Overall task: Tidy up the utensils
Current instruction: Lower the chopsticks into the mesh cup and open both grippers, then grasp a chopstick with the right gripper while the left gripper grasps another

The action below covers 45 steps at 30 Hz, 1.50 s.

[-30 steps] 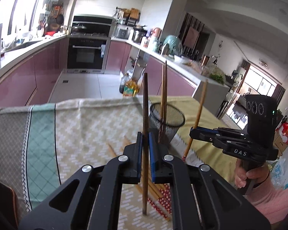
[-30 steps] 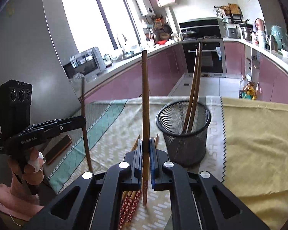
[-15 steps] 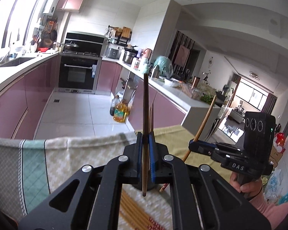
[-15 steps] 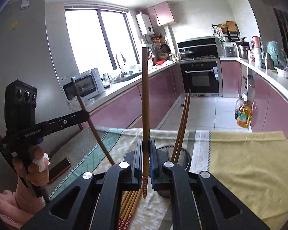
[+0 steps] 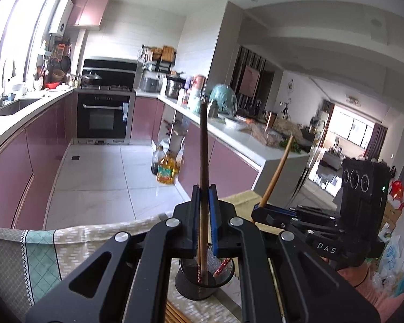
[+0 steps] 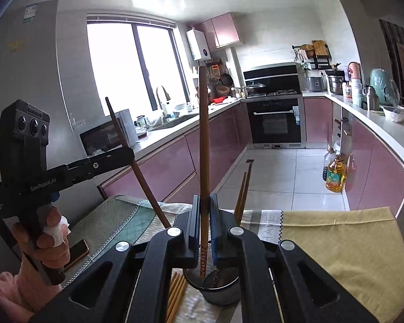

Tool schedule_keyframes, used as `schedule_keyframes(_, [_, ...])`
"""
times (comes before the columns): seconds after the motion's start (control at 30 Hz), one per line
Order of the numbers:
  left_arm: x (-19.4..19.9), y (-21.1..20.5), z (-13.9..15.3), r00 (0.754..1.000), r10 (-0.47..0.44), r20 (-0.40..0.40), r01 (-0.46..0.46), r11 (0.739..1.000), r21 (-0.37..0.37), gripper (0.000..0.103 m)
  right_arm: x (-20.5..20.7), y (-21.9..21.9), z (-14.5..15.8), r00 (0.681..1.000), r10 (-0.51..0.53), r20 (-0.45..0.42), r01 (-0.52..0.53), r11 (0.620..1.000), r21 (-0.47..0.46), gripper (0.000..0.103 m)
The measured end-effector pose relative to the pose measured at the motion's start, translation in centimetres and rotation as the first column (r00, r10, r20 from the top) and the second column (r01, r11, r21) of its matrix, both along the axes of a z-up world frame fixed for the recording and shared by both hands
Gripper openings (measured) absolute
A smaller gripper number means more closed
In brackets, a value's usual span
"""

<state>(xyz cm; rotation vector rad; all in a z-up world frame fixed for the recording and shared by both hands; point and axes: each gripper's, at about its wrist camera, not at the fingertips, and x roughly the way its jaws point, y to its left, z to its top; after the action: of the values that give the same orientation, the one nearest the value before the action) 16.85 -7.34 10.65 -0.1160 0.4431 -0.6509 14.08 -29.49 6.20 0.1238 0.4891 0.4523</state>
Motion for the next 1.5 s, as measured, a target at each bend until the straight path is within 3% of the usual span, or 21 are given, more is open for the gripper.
schedule_keyframes(0.17, [1.1,-2.0,-2.4,0.998,-0.018,-0.058,0.024,0.995,0.099,0.007,1.2,0.5,-1.7,0.998,0.008,-0.067,-0.01,1.0,-0.026,0.006])
schedule_keyframes(0.43, [2.5,-2.9,-6.2,0.989,-0.052,-0.139,0.078,0.979,0.187,0.007,3.3,1.6,-4.2,0.981,0.01,-0.196,-0.025,0.997,-0.075,0.006])
schedule_keyframes(0.77, [4.7,-4.0,-7.0,0.987,-0.025,-0.158,0.059,0.976,0.211,0.008,5.2,1.8,-6.4,0.962,-0.021,-0.271,0.0,0.997,-0.077,0.006])
schedule_keyframes(1.1, [5.8,-4.2,-8.5,0.982,0.013,-0.188,0.029,0.976,0.217,0.008,5.1,1.5,-6.1,0.966,-0.05,-0.254,0.034,0.997,-0.068,0.011])
schedule_keyframes(1.17, [5.3,-3.6,-8.5,0.984,0.028,-0.175,0.009,0.978,0.207,0.009,4.6,1.4,-5.9,0.969,-0.054,-0.24,0.039,0.997,-0.066,0.016])
schedule_keyframes(1.27, [4.1,-2.3,-8.0,0.989,0.067,-0.131,-0.04,0.98,0.196,0.018,3.5,1.5,-5.4,0.977,-0.046,-0.21,0.034,0.998,-0.061,0.021])
schedule_keyframes(1.33, [2.8,-1.0,-7.8,0.991,0.091,-0.099,-0.072,0.981,0.18,0.039,2.4,1.6,-5.0,0.983,-0.026,-0.184,0.016,0.998,-0.06,0.023])
schedule_keyframes(1.5, [-0.7,2.1,-8.3,0.99,0.126,-0.065,-0.114,0.981,0.159,0.049,-1.9,3.2,-3.9,0.99,0.081,-0.111,-0.09,0.993,-0.079,0.035])
